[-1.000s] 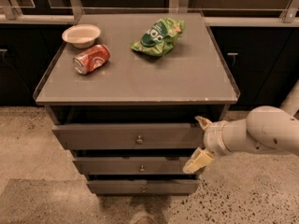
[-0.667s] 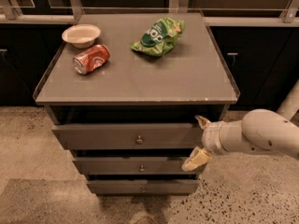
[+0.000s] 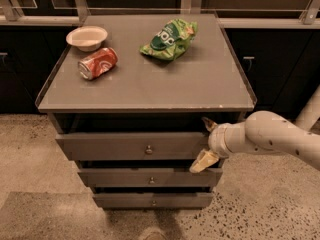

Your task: Open top drawer

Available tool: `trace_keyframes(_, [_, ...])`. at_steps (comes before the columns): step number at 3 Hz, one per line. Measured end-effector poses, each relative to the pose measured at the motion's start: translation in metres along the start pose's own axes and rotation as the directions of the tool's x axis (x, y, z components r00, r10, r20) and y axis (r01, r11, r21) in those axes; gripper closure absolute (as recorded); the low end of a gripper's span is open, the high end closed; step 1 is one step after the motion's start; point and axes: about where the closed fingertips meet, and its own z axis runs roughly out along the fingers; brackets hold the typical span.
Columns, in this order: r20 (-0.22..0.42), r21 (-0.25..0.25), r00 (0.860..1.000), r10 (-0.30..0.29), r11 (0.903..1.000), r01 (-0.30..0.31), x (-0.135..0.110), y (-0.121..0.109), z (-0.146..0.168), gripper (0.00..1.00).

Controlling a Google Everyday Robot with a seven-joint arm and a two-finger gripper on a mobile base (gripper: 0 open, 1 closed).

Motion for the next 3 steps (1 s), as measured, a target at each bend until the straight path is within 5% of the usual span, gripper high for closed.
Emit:
trace_keyframes(1, [0.0,0.0,1.0,0.0,1.0,0.0,0.0,0.0,0.0,0.0])
trace_keyframes(2, [-0.011,-0.056,1.0,0.026,0.9981,-0.026,0.006,0.017,-0.005,0.0])
trace_keyframes(3, [-0.037,-0.163,0.998,0.057,0.9847,-0.062,0.008,0.043,-0.019,0.0])
